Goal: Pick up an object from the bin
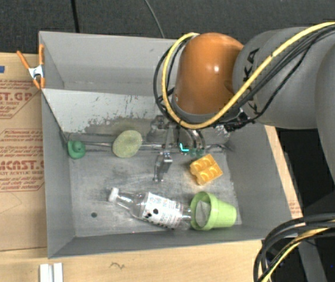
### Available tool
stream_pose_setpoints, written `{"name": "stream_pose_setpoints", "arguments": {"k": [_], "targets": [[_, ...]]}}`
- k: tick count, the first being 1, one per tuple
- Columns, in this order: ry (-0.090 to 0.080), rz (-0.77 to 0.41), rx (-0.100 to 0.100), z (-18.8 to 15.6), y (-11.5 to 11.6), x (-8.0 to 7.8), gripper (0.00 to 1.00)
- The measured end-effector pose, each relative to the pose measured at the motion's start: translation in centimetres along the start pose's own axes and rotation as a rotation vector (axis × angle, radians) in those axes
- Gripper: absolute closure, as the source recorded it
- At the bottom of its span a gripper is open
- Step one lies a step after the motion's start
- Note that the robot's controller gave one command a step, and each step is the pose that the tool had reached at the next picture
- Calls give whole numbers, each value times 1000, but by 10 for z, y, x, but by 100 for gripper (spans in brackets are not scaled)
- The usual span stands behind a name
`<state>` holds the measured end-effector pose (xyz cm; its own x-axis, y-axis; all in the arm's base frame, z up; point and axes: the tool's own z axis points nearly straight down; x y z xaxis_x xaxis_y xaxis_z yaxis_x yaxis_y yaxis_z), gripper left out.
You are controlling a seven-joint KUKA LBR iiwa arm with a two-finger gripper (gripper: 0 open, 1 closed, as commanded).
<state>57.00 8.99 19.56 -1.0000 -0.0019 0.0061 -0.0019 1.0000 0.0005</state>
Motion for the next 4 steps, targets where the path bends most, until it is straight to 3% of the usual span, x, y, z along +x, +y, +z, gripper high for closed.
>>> {"name": "stream_pose_setpoints", "arguments": {"k": [1, 2, 3, 4], "targets": [[-8, 1, -1, -4, 0, -2, 0], [-9, 16, -2, 62, 20, 42, 0], [1, 104, 1, 76, 12, 71, 0], [-6, 121, -1, 57, 69, 80, 0]]}}
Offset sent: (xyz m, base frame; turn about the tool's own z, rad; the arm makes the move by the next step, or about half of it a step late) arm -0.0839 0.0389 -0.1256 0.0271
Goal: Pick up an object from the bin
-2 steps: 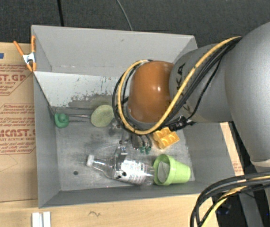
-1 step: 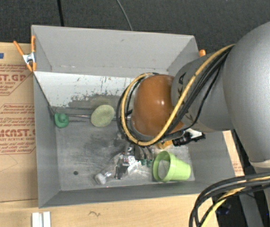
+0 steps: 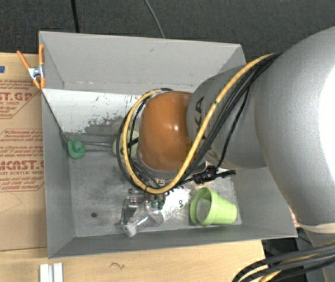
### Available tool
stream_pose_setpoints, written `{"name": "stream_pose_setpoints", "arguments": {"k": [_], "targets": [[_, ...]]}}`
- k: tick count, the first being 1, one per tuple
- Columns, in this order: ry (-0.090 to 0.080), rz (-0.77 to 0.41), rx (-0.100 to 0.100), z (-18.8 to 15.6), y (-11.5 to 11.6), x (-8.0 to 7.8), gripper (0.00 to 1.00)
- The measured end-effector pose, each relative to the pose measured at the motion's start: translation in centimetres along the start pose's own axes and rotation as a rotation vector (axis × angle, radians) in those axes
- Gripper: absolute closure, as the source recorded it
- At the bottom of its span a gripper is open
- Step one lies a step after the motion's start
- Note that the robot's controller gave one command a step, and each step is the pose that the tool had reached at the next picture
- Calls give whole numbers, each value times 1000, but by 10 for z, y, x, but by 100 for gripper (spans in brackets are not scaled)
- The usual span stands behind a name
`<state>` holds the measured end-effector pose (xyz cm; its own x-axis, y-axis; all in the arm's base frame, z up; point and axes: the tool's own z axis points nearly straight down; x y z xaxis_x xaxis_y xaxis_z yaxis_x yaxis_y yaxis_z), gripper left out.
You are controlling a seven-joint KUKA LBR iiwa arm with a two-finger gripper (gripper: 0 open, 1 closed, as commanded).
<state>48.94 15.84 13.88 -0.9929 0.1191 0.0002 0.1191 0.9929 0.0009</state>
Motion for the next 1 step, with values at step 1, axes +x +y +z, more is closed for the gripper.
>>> {"name": "stream_pose_setpoints", "arguments": {"k": [1], "targets": [[-1, 81, 0, 44, -71, -3, 0]]}}
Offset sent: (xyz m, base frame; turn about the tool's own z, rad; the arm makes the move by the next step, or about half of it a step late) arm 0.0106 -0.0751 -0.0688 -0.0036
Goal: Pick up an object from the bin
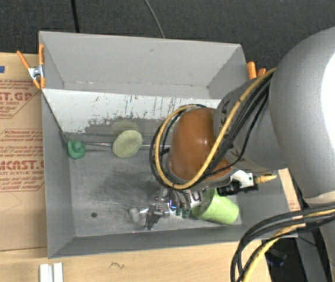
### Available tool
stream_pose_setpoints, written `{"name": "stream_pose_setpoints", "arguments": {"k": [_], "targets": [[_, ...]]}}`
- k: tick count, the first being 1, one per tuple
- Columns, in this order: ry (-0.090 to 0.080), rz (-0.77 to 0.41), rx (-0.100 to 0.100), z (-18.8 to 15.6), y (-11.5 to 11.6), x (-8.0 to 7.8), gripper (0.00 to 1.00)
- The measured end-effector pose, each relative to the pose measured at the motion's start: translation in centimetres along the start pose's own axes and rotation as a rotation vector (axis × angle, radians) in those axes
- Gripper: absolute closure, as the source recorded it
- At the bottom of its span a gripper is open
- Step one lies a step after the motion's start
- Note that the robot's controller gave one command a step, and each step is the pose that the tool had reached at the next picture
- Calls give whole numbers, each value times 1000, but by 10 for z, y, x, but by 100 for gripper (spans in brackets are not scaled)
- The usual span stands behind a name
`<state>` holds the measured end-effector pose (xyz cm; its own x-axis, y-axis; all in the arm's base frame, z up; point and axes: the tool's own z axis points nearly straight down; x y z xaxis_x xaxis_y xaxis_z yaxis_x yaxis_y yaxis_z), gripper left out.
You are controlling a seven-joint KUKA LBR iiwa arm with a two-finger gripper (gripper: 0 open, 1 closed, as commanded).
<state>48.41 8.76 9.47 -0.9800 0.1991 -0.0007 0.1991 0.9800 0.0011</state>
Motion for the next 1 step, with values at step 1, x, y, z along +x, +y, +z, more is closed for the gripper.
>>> {"name": "stream_pose_setpoints", "arguments": {"k": [1], "targets": [[-5, -82, 2, 19, -2, -20, 100]]}}
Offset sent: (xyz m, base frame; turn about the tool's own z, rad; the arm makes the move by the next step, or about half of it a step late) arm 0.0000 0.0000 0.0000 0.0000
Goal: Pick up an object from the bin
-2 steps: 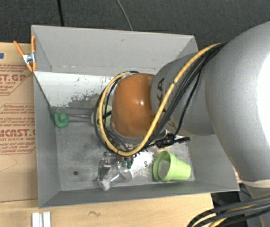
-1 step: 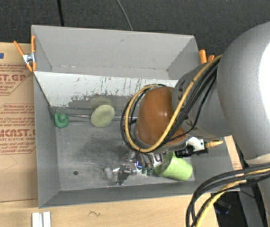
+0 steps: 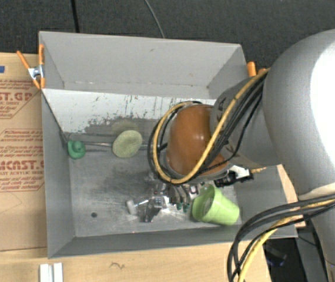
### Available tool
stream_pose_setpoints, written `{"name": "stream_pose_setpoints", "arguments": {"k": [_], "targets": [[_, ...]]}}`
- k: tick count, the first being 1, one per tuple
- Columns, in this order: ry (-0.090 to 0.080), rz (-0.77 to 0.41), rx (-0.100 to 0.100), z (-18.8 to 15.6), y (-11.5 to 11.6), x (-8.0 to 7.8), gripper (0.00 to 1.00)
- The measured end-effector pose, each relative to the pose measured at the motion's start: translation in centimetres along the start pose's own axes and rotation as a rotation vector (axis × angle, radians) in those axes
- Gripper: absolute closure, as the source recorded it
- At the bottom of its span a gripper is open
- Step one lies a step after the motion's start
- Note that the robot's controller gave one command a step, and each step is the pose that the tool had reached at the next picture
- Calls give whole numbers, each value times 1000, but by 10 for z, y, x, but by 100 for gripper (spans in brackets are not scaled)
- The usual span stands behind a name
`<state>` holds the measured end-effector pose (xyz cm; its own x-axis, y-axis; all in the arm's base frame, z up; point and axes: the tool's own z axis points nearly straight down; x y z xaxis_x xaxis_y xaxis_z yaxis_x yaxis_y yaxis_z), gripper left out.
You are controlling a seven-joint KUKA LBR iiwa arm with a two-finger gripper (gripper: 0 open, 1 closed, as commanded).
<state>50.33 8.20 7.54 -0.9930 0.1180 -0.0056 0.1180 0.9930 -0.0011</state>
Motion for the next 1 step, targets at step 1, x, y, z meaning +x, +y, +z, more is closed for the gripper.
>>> {"name": "stream_pose_setpoints", "arguments": {"k": [1], "targets": [[0, 0, -1, 0, 0, 0, 100]]}}
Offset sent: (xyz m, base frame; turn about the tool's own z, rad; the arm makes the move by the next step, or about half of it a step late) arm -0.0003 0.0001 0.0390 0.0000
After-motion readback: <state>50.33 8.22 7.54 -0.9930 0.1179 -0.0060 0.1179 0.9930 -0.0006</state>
